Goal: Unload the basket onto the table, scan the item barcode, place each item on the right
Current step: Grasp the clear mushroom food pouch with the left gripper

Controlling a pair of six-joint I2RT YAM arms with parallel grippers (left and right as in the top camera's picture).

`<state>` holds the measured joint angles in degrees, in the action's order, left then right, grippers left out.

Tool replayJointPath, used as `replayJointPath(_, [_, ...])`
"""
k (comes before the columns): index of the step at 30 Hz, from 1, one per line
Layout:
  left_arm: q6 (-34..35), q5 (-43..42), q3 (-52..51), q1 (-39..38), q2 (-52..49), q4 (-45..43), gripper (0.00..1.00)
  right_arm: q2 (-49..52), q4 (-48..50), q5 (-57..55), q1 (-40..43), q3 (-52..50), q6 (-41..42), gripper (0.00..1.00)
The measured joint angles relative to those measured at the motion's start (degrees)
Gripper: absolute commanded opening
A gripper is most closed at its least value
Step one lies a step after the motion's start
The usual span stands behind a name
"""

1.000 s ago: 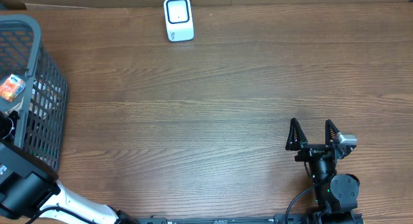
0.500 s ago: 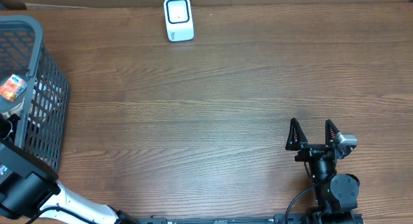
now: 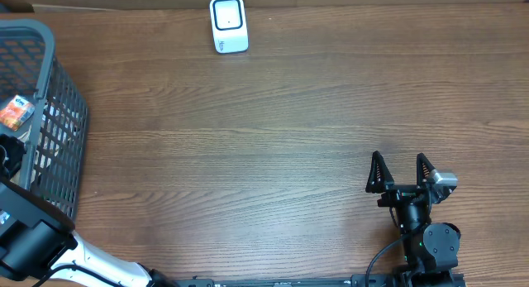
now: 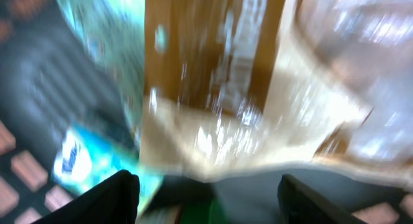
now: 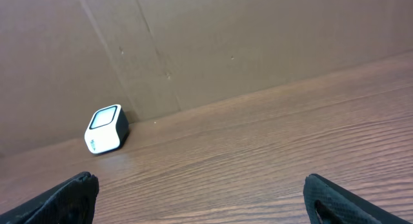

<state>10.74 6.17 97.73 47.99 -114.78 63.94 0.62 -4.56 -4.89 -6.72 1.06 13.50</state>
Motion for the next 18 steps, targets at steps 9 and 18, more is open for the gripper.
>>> replayJointPath(9, [0.0,-3.2,-1.0,0.0,-0.7,-10.8,0.82,0.0,0.0,0.0,0.0,0.0,0.0,1.00])
replayJointPath(18, [-0.1,-5.4,-1.7,-1.6,-1.3,-12.9,0.82,0.0,0.0,0.0,0.0,0.0,0.0,1.00])
